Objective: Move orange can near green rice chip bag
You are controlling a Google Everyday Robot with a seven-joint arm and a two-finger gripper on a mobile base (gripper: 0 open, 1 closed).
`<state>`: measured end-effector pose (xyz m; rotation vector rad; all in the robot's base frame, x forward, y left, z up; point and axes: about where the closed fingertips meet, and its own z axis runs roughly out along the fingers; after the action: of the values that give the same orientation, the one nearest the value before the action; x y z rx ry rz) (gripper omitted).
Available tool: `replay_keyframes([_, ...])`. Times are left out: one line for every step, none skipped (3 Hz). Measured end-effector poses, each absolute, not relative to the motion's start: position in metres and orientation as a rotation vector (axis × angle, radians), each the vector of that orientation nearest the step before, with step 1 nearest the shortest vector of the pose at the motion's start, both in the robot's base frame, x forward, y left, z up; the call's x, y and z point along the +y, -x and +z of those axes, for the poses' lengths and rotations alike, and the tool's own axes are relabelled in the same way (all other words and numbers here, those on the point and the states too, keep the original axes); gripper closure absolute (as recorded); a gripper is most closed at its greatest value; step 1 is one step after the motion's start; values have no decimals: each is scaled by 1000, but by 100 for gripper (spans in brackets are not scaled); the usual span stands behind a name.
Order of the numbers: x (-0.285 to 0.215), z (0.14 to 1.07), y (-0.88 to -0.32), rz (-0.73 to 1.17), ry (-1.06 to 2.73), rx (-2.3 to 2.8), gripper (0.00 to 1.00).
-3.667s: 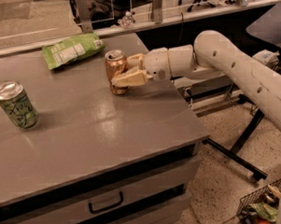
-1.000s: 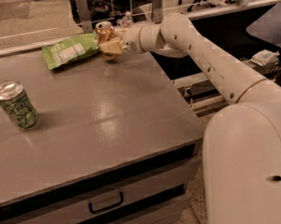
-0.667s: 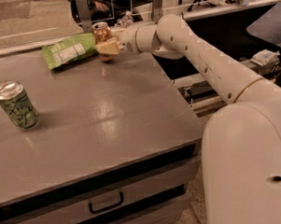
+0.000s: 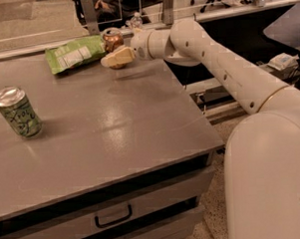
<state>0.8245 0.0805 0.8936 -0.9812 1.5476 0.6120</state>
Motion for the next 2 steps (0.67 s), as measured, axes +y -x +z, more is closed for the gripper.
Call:
replay_keyframes([67, 899, -819, 611, 973, 1542, 0])
replay_keyframes([42, 928, -799, 572, 942, 1504, 0])
